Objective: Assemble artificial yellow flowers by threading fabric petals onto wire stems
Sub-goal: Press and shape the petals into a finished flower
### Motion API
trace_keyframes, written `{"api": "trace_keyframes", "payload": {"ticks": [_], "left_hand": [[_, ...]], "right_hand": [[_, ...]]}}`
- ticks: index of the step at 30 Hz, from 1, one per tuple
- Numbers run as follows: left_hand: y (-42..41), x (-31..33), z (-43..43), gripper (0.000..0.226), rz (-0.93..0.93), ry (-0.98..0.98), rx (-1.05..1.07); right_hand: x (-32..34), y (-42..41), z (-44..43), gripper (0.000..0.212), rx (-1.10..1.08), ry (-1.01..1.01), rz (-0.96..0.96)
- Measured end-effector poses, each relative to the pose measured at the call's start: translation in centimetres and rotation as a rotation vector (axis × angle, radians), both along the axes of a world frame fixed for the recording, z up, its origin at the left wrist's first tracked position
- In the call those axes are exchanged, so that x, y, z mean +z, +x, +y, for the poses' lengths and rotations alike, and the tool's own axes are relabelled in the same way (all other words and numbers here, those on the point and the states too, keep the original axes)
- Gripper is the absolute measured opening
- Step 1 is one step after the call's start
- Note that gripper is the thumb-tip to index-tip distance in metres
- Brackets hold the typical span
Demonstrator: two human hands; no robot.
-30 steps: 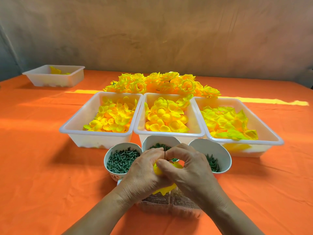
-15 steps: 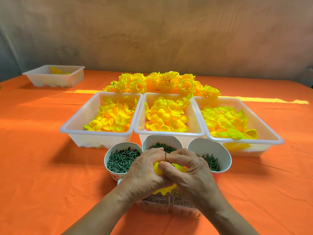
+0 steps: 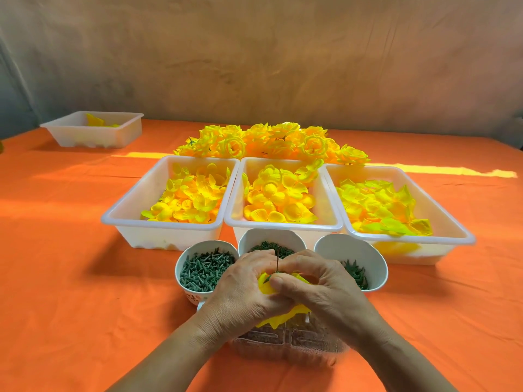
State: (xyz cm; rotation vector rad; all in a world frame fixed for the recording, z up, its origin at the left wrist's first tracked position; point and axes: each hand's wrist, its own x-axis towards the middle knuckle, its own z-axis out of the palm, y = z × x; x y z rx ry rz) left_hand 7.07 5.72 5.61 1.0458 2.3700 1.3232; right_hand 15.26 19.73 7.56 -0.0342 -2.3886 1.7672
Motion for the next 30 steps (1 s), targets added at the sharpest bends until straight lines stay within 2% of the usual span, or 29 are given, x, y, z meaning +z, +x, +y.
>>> {"api": "trace_keyframes", "payload": {"ticks": [3,5,12,16,24,28,30], "left_hand": [[0.0,-0.1,-0.2,0.065,-0.002,-0.001,-0.02],[0.1,0.0,-0.1,0.07,0.016,0.006,-0.014],[0.1,0.2,0.0,0.057,0.054,0.041,-0.048],[0.1,0.1,-0.1,0.052,0.079,0.026,-0.044],[-0.2,0.1,-0.1,0.063,0.094,-0.057,-0.073],[-0.6,0.5,-0.4,0.065,0.051,-0.113,-0.134],[-1.0,0.9,-1.1,0.064,-0.078,-0.078,-0.211]], "right_hand": [[0.1,0.0,0.5,0.029,-0.001,-0.003,0.003],[0.1,0.1,0.4,0.027,-0.015,-0.001,0.032],[-0.3,-0.5,-0.7,0.018,-0.089,0.057,0.138],[-0.9,-0.4,-0.4,0.014,-0.079,0.042,0.132],[-1.1,-0.3,0.2,0.015,-0.064,0.09,0.072],[-1.0,-0.4,0.5,0.015,-0.026,0.081,0.044],[-0.9,-0.4,0.6,0.015,0.009,0.043,0.016]]}}
